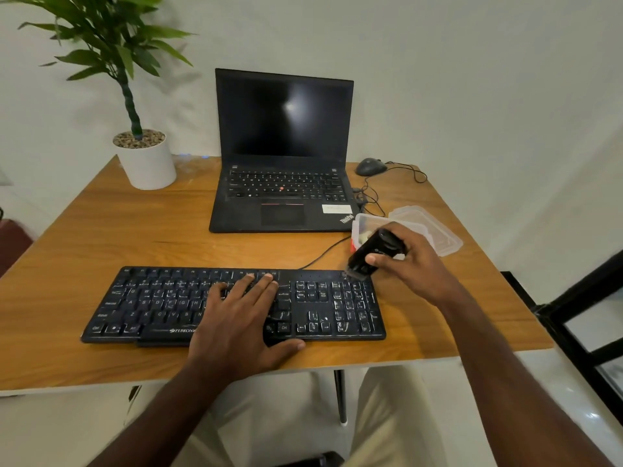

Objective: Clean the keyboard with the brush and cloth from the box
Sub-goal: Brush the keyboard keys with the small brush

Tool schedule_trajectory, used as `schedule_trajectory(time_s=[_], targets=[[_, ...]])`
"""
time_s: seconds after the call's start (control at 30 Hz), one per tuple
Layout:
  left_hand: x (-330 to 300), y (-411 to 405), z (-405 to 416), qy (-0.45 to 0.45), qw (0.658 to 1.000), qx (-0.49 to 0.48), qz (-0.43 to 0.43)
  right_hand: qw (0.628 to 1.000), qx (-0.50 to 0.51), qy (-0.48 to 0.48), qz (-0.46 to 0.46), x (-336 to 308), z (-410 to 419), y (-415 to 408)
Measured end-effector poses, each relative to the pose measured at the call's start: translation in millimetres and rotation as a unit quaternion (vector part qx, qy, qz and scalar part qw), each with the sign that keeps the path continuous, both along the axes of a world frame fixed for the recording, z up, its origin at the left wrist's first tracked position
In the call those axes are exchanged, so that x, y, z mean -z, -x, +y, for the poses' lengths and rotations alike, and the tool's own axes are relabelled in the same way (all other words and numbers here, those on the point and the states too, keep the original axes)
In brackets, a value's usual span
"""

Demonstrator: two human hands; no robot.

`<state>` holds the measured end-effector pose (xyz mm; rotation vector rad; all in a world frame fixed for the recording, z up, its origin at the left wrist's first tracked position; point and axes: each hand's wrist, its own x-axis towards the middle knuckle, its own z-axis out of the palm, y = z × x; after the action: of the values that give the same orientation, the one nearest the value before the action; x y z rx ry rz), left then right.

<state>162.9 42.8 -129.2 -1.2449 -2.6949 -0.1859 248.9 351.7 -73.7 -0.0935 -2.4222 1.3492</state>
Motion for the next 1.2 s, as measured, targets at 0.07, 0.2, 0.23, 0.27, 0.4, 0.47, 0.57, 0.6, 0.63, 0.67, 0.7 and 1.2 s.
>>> schedule_trajectory(time_s=[0.07, 0.2, 0.23, 0.27, 0.4, 0.47, 0.57, 0.6, 0.63, 0.67, 0.7, 1.2], targets=[[0, 0, 0, 0.000, 1.000, 0.002, -0.001, 1.000, 0.009, 0.008, 0.005, 6, 1, -4], [0, 0, 0, -0.006, 1.000, 0.006, -0.001, 0.999, 0.024, 0.000, 0.024, 12, 3, 9], [0, 0, 0, -0.008, 1.000, 0.006, -0.002, 0.999, 0.023, 0.009, 0.025, 12, 4, 13], [0, 0, 0, -0.007, 1.000, 0.005, -0.002, 0.999, 0.022, 0.024, 0.024, 11, 6, 16], [-1, 0, 0, 0.001, 1.000, 0.001, -0.006, 0.999, 0.018, 0.032, 0.019, 7, 8, 20], [0, 0, 0, 0.004, 1.000, 0.002, -0.007, 1.000, 0.007, 0.025, 0.005, 8, 9, 16], [0, 1, 0, 0.007, 1.000, 0.000, -0.007, 1.000, 0.003, -0.009, 0.001, 6, 13, 7], [0, 1, 0, 0.007, 1.000, 0.000, -0.007, 1.000, 0.002, 0.009, 0.000, 3, 12, 4], [0, 1, 0, 0.007, 1.000, 0.001, -0.007, 1.000, -0.001, 0.013, -0.001, 0, 13, 1], [0, 1, -1, 0.006, 1.000, 0.003, -0.007, 1.000, -0.003, 0.011, -0.005, -2, 14, -2], [0, 1, -1, 0.004, 1.000, 0.004, -0.007, 1.000, -0.002, -0.021, -0.009, -4, 16, -2], [1, 1, -2, -0.005, 1.000, 0.003, -0.006, 0.994, -0.008, -0.103, -0.047, -15, 7, 4]])
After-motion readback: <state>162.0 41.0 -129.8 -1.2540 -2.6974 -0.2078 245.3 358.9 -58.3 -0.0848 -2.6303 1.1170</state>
